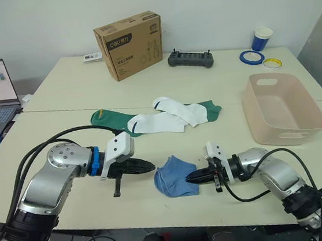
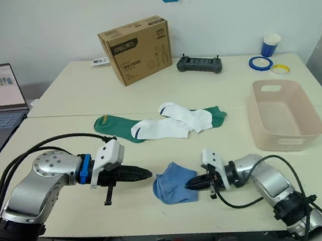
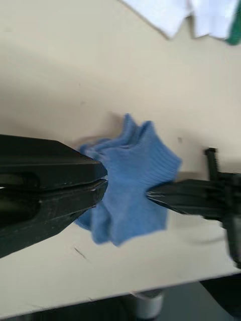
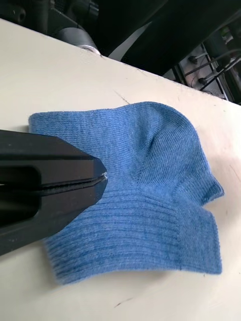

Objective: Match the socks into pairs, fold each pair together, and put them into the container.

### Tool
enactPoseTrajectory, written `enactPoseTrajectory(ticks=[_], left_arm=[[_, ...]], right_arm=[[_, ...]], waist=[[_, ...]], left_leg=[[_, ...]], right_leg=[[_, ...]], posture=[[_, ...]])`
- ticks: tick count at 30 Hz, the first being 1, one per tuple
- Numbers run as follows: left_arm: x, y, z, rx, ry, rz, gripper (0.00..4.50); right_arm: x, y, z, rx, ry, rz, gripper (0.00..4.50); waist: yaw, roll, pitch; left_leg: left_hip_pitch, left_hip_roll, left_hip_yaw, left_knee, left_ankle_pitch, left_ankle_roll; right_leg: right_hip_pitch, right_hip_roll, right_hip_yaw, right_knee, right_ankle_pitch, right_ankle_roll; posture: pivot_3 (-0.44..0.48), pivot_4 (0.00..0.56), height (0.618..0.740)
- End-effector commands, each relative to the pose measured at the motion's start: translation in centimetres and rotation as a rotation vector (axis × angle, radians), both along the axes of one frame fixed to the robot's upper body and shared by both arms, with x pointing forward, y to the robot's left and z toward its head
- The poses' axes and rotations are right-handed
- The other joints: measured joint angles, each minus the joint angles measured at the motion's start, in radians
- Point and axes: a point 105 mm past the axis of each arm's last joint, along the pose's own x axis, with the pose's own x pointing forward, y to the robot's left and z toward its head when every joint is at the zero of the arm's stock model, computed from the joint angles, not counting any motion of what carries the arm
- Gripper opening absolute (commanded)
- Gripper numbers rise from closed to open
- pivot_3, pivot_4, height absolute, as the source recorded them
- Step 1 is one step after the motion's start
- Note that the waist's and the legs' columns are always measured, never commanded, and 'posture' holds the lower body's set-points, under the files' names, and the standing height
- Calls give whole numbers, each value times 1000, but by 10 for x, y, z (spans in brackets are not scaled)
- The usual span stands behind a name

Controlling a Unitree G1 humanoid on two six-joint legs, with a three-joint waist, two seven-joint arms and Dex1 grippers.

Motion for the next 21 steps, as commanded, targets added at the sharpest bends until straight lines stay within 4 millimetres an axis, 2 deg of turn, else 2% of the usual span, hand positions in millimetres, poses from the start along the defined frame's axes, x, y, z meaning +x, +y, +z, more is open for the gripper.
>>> enactPoseTrajectory(ticks=[1,3,5,11,15,21], left_arm=[[-1,-16,-11,-1,-46,-23,0],[-3,-19,-23,6,-29,-20,0],[0,-17,-38,38,-22,6,0],[-1,15,-85,209,9,67,0],[-7,23,-96,234,31,66,0],[-6,27,-97,231,42,97,0]], right_arm=[[2,0,31,90,33,-42,27],[5,-4,38,95,59,-92,27],[4,-10,39,64,92,-119,596],[-5,-23,45,19,292,-242,2709],[1,-31,22,-82,409,-373,4102],[-2,-20,17,-73,529,-380,4102]], waist=[[-1,0,0],[-5,0,0],[-7,0,0],[-4,0,0],[-6,1,-2],[-13,2,-4]], left_leg=[[0,0,0,0,0,0],[0,0,0,0,0,0],[0,1,0,0,0,0],[0,1,0,-1,0,0],[1,1,0,-2,0,0],[2,1,1,-1,0,0]], right_leg=[[0,0,0,0,0,0],[0,1,0,0,0,0],[0,1,1,0,0,0],[-1,1,1,0,2,-5],[-1,1,1,0,2,-4],[0,1,1,0,1,-1]], posture=[[0,150,740],[0,150,740],[0,150,740],[0,150,740],[0,150,740],[0,150,740]])
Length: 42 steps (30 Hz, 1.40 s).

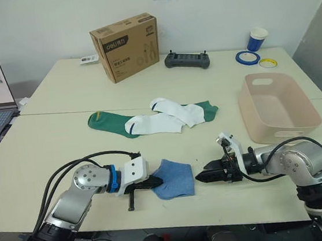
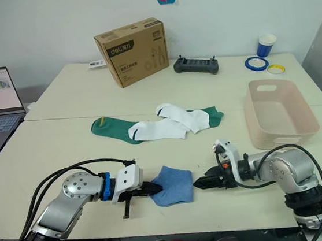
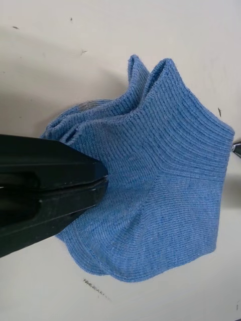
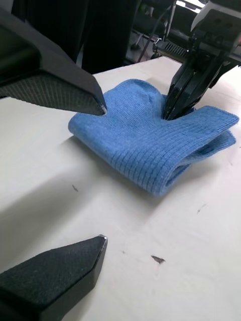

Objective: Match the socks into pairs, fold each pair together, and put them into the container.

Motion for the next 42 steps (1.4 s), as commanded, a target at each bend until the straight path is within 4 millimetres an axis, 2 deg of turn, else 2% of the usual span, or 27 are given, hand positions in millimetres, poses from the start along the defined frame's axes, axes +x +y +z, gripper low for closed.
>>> enactPoseTrajectory(ticks=[1,5,7,13,19,23,28,32,34,36,39,42], left_arm=[[-4,18,-21,79,73,59,0],[-2,18,-20,75,73,66,0],[-1,17,-19,70,70,70,0],[2,11,-13,35,63,81,0],[0,10,-12,27,65,75,0],[3,9,-10,14,63,74,0],[5,3,-1,-54,88,91,0],[4,3,2,-58,89,75,0],[5,2,6,-79,83,80,0],[7,-1,21,-151,70,81,0],[0,-4,47,-262,115,60,573],[-6,-2,71,-311,124,57,1555]], right_arm=[[-2,13,2,47,67,11,4102],[-1,39,4,146,170,29,4102],[-2,46,6,162,182,40,4102],[3,62,3,192,221,27,4102],[6,64,0,204,224,4,4102],[7,65,0,216,226,-16,3167],[6,65,0,216,229,-17,1291],[8,64,-1,213,221,-33,10],[8,64,-2,213,218,-36,10],[10,61,2,213,180,-37,10],[13,53,9,184,61,-19,0],[16,44,25,219,-7,-38,0]], waist=[[-3,0,-1],[-17,1,-4],[-18,2,-4],[-19,2,-5],[-19,3,-5],[-20,3,-5],[-20,3,-5],[-20,3,-5],[-20,3,-5],[-20,3,-5],[-20,1,-2],[-22,0,-1]], left_leg=[[0,0,0,0,0,0],[1,0,-1,-1,0,0],[1,0,-1,-1,0,0],[0,0,0,-1,0,0],[0,0,0,-1,0,0],[0,0,-1,-1,0,0],[-1,0,0,-1,0,0],[-1,0,0,-1,0,0],[-1,0,-1,-1,0,0],[-1,0,-1,-2,0,0],[-3,0,-1,-1,0,0],[-3,0,0,-2,0,0]], right_leg=[[0,0,0,0,0,0],[0,1,0,1,0,0],[0,1,0,1,0,0],[0,0,0,0,0,0],[0,0,0,0,0,0],[0,0,0,0,0,0],[0,0,0,0,0,0],[-1,0,0,-1,0,0],[-1,0,0,-1,0,0],[-1,0,0,-1,0,0],[-2,0,-1,-1,0,0],[-2,0,0,-2,0,0]], posture=[[0,150,740],[0,150,740],[0,150,740],[0,150,740],[0,150,740],[0,150,740],[0,150,740],[0,150,740],[0,150,740],[0,150,740],[0,150,740],[0,150,740]])
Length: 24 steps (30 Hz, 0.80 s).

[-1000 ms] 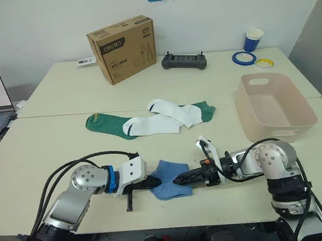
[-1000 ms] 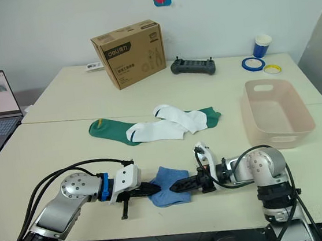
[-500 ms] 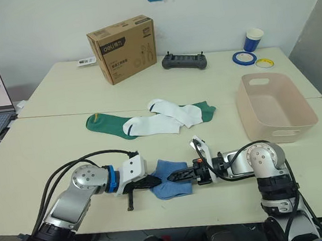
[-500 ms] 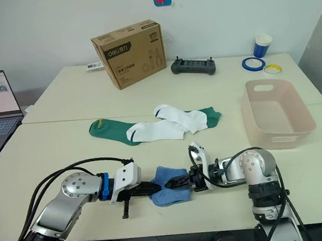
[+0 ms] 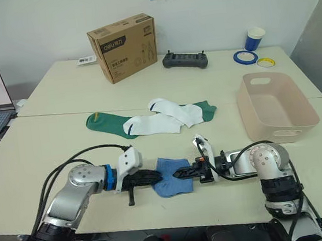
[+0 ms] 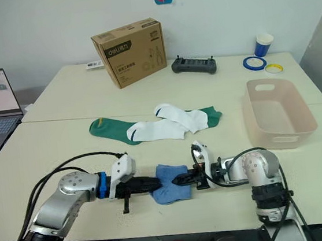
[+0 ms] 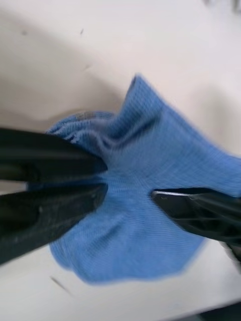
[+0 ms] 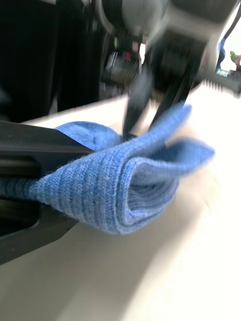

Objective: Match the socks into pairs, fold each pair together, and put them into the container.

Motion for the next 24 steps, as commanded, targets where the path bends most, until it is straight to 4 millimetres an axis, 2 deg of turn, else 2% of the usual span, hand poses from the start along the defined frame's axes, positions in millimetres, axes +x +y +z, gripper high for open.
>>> enactPoseTrajectory(ticks=[1,4,6,9,12,15,19,21,24], left_arm=[[-8,-1,39,-73,-35,-26,1874],[-10,-1,73,-109,-65,-32,2782],[-8,0,83,-93,-90,-36,3414],[4,-13,102,-129,-179,-35,4367],[16,-32,125,-204,-249,-31,4464],[27,-50,137,-260,-282,-21,4464],[45,-81,151,-316,-350,5,4464],[52,-96,159,-361,-374,25,4464],[59,-118,166,-418,-411,42,4464]], right_arm=[[1,-6,31,72,-143,-4,0],[1,-19,60,75,-305,-46,0],[0,-26,73,76,-369,-64,0],[13,-45,97,44,-495,-158,0],[26,-67,123,-11,-622,-235,0],[40,-95,147,-141,-771,-304,0],[63,-145,182,-365,-982,-406,0],[69,-166,189,-518,-1070,-401,0],[77,-199,188,-799,-1182,-340,0]], waist=[[-1,0,0],[1,-1,2],[3,-1,2],[3,-1,2],[9,-2,4],[11,-2,4],[15,-3,4],[16,-3,4],[18,-3,5]], left_leg=[[0,0,0,-1,0,0],[-2,0,-1,-3,0,0],[-4,0,-2,-3,0,0],[-4,-1,-1,-3,0,0],[-5,-1,0,-1,0,0],[-7,-1,-1,0,0,0],[-8,-3,0,1,0,0],[-8,-3,0,1,0,0],[-8,-3,1,1,0,0]], right_leg=[[0,0,0,0,0,0],[-4,1,-1,0,-1,0],[-5,1,-2,0,-1,0],[-5,0,-1,0,-1,1],[-5,0,-1,0,-1,1],[-6,0,-1,0,0,2],[-6,-1,0,-2,0,2],[-6,-1,0,-2,0,2],[-7,-1,1,-1,2,-1]], posture=[[0,150,740],[0,150,740],[0,150,740],[0,150,740],[0,150,740],[0,150,740],[0,150,740],[0,150,740],[0,150,740]])
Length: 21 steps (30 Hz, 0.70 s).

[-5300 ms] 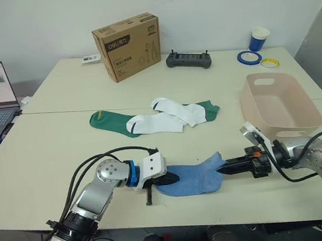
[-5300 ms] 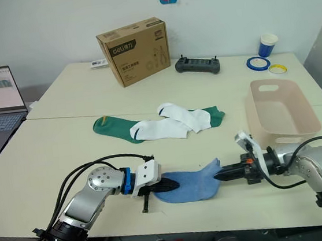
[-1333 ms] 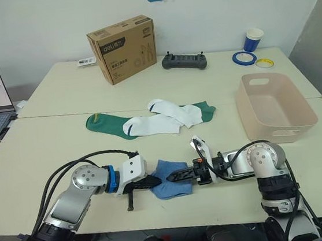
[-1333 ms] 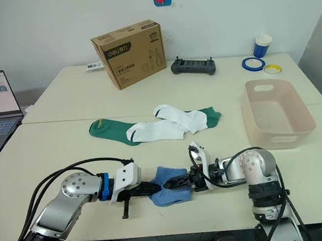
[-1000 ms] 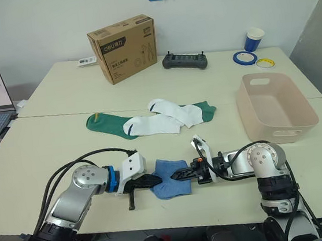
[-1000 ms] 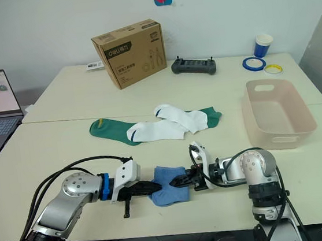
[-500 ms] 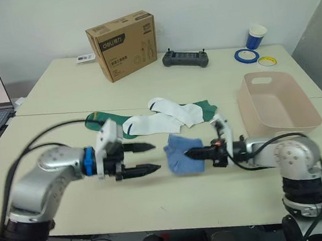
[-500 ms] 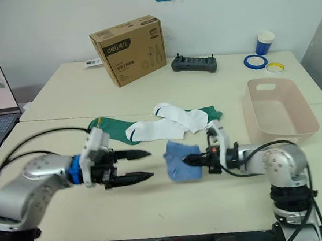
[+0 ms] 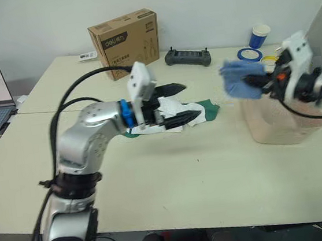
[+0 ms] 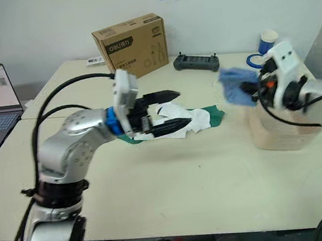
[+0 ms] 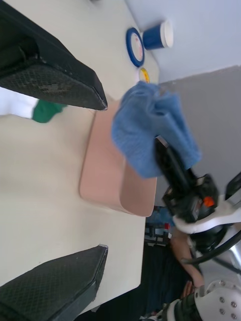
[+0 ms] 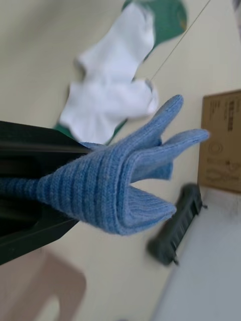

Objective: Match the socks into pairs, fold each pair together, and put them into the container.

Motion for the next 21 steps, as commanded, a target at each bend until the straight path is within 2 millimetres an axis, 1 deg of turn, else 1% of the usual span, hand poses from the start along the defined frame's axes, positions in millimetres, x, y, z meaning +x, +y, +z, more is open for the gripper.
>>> enactPoseTrajectory(ticks=[1,4,5,6,7,11,13,14,15,18,21], left_arm=[[6,-18,16,-53,-85,28,4464],[8,-36,27,-95,-119,25,4464],[8,-43,27,-97,-128,12,4464],[7,-48,27,-95,-133,2,4464],[6,-52,24,-81,-139,-14,4464],[-1,-62,6,-27,-130,-61,4464],[-9,-66,-4,-11,-100,-96,4464],[-11,-67,-7,-3,-92,-105,4464],[-12,-68,-10,10,-88,-111,4464],[-12,-65,-24,91,-69,-100,4464],[-9,-61,-25,93,-64,-72,4464]], right_arm=[[7,-27,8,-279,-113,-38,0],[15,-48,8,-456,-155,-73,0],[18,-58,3,-608,-171,-85,0],[19,-64,-1,-715,-177,-82,0],[21,-69,-5,-786,-174,-75,0],[31,-76,-24,-821,-125,-44,0],[38,-80,-40,-881,-83,-23,0],[40,-81,-44,-899,-72,-13,0],[42,-81,-48,-907,-67,-6,0],[44,-80,-70,-957,33,76,0],[42,-76,-82,-980,113,154,0]], waist=[[0,0,0],[-2,0,0],[-2,0,0],[-1,1,0],[0,1,0],[-6,1,0],[-8,2,0],[-9,2,0],[-8,2,0],[-7,2,1],[-5,3,1]], left_leg=[[0,0,1,0,0,0],[0,0,1,0,0,0],[-1,0,1,0,0,0],[-1,0,1,0,0,0],[-1,-1,2,0,0,0],[-1,-1,3,0,1,-2],[-1,-1,3,0,2,-3],[-1,-1,3,0,2,-3],[-1,-1,3,0,2,-3],[-1,-1,3,1,2,-3],[-1,-1,3,1,2,-3]], right_leg=[[0,0,0,0,0,0],[-2,0,2,0,0,0],[-2,0,1,0,0,-1],[-2,0,2,0,0,-1],[-3,-1,2,1,0,-1],[-4,-1,3,1,0,-1],[-4,-1,4,2,1,-1],[-4,-1,3,2,1,-1],[-4,-1,4,2,1,-1],[-4,-1,4,3,1,-1],[-4,-1,4,3,1,-1]], posture=[[0,150,740],[0,150,740],[0,150,740],[0,150,740],[0,150,740],[0,150,740],[0,150,740],[0,150,740],[0,150,740],[0,150,740],[0,150,740]])
